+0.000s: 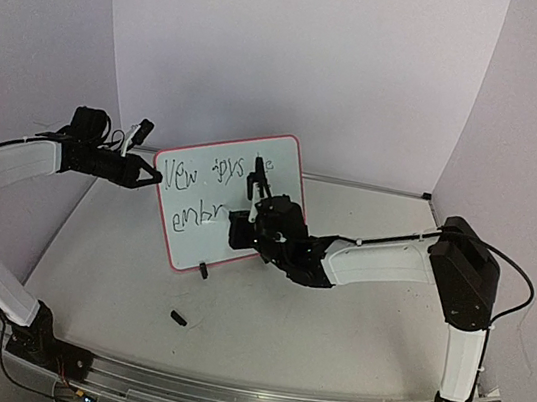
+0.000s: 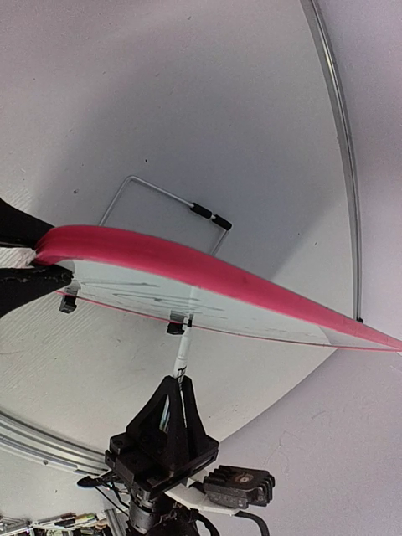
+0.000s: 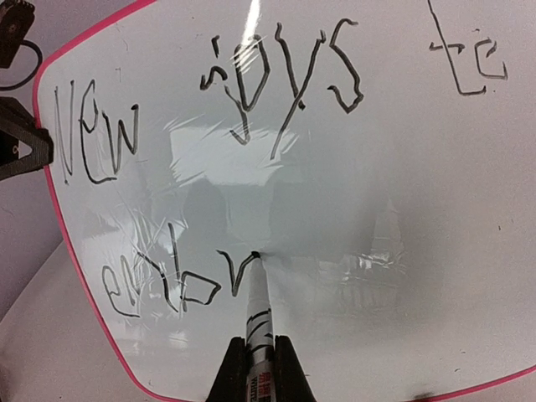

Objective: Write a sentence on the whiteboard
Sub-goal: Write on the whiteboard with the whiteboard marker without the cap.

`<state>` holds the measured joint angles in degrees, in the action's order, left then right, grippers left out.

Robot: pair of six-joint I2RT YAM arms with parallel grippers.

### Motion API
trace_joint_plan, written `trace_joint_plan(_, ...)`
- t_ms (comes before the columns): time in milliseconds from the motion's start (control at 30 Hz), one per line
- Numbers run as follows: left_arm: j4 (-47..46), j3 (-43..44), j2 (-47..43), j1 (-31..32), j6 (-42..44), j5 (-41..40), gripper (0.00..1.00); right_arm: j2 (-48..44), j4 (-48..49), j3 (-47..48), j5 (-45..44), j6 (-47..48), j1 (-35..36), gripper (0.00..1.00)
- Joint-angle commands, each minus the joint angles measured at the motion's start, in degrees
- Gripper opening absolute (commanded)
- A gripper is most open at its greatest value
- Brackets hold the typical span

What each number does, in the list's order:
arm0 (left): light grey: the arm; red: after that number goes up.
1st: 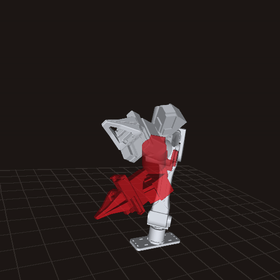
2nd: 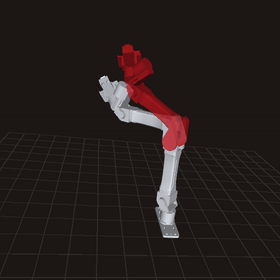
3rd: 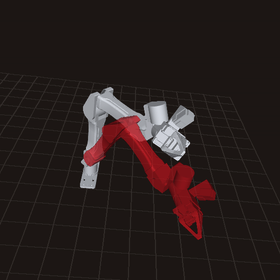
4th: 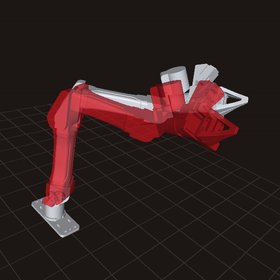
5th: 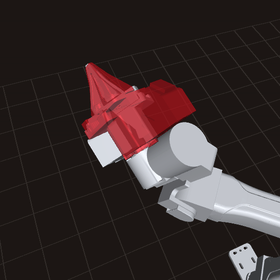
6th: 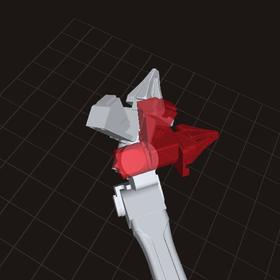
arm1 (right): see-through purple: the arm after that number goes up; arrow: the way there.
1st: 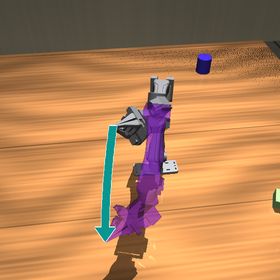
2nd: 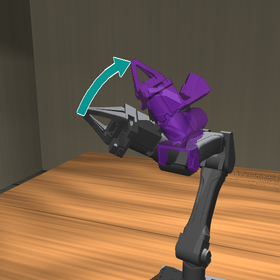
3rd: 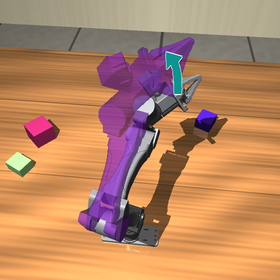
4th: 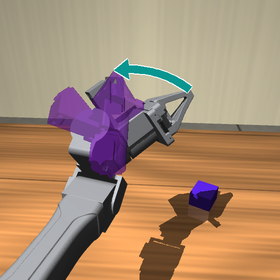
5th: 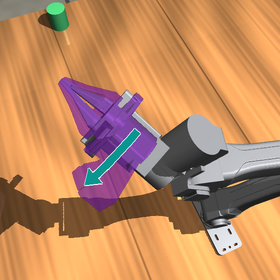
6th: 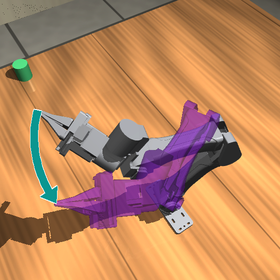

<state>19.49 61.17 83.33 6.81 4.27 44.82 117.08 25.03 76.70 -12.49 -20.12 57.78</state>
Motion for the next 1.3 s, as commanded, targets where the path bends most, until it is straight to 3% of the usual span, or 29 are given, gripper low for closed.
trace_joint_plan(0,4.0,0.5,1.6,0.8,1.5,-4.8,0.0,-2.3,1.1,-1.2,-2.8,-1.1,-1.2,0.0)
trace_joint_plan(400,4.0,0.5,1.4,0.9,1.5,-4.8,0.0,-9.9,5.7,-7.1,6.0,1.0,-1.4,0.0)
trace_joint_plan(733,4.2,0.5,1.5,1.2,1.6,-5.2,0.0,-6.6,5.2,-6.4,16.6,-3.9,-5.6,0.0)
trace_joint_plan(1267,4.4,0.6,2.0,1.5,1.9,-5.5,0.0,-3.5,5.1,-5.3,18.3,-7.1,-7.9,0.0)
